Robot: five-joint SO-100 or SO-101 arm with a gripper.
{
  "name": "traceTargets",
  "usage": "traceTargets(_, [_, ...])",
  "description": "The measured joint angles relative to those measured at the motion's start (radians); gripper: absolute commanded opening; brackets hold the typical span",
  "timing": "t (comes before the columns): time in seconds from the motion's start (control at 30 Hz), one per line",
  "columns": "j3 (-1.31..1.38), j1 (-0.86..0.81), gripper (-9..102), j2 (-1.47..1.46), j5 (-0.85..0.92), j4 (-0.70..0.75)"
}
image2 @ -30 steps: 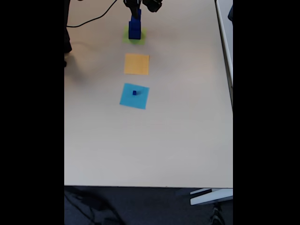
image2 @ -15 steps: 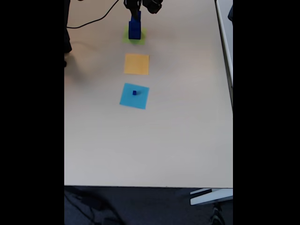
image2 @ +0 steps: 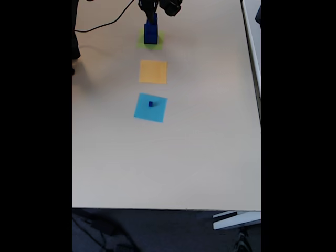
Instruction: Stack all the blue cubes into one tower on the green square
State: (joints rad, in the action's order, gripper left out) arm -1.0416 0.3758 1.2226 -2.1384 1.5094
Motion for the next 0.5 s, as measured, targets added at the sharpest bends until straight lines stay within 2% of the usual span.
traceTargets(0.5, [-0.003,0.0,12,0.002,0.0,-0.009])
